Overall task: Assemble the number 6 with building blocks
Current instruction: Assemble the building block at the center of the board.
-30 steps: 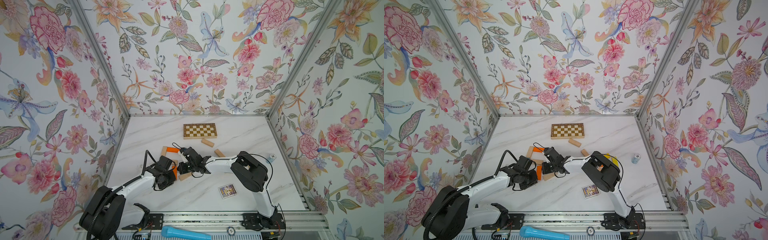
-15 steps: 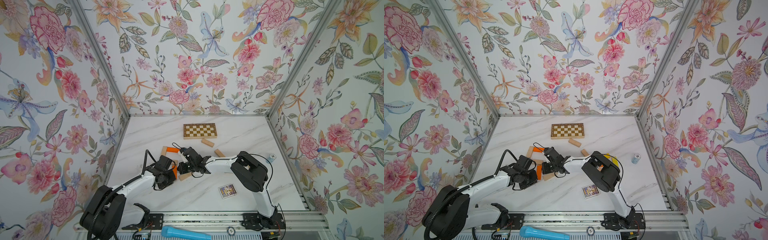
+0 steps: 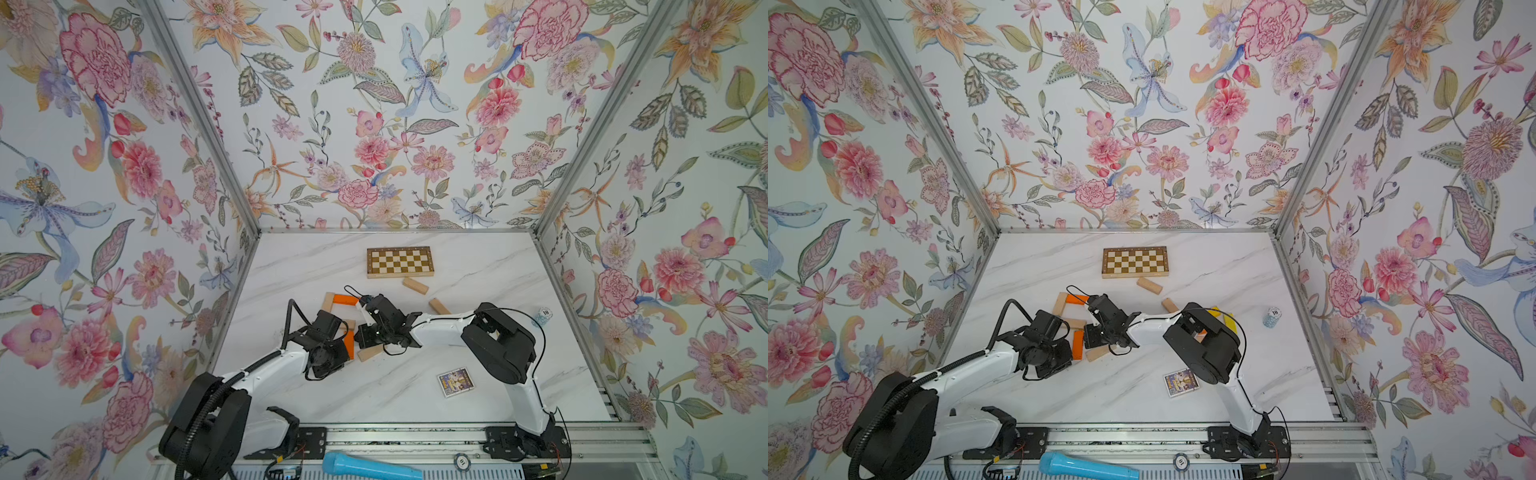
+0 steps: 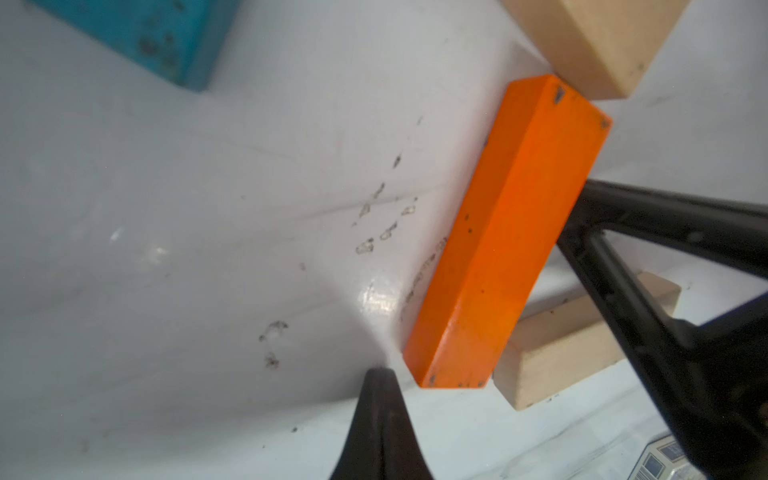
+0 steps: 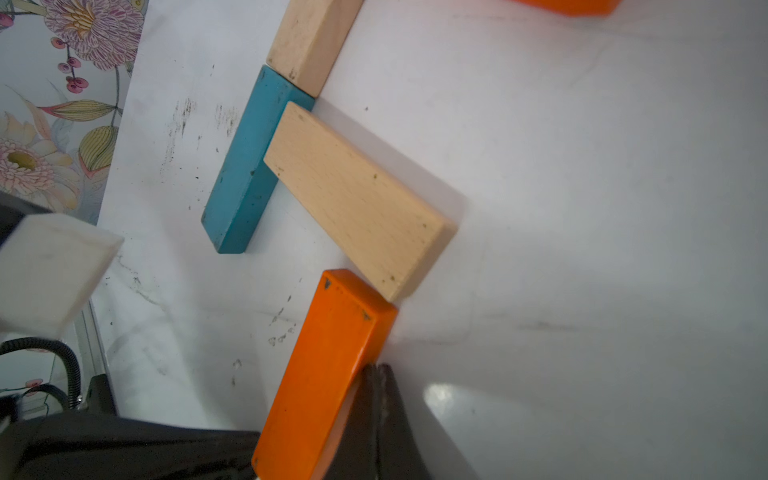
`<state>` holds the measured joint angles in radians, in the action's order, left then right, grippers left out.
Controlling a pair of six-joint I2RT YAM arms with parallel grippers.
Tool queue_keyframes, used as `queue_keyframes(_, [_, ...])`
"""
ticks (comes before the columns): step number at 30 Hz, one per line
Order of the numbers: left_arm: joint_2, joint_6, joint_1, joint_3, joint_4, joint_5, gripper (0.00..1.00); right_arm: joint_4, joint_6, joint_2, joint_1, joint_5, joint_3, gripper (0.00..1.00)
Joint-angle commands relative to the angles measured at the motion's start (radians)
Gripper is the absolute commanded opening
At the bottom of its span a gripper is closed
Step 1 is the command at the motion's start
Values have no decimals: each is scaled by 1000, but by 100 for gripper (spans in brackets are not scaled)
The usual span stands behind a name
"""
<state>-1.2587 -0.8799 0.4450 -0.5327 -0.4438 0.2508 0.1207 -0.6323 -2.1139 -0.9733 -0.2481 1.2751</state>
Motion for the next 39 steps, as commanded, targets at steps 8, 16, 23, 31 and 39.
queue_keyframes(8, [45,-1,-9,30,-14,19,0,9,12,69,-2,63,-76,0])
queue_keyframes(16, [35,-10,-3,51,36,70,0,179,-39,183,29,147,-225,0])
queue_keyframes(23, [10,-19,1,44,53,74,0,214,-50,238,60,185,-290,0])
queue_keyframes(31, [5,-37,-3,33,43,41,0,222,-53,238,61,183,-305,0])
queue_keyframes(39, [15,-41,-23,30,34,27,0,207,-28,247,58,186,-316,0])
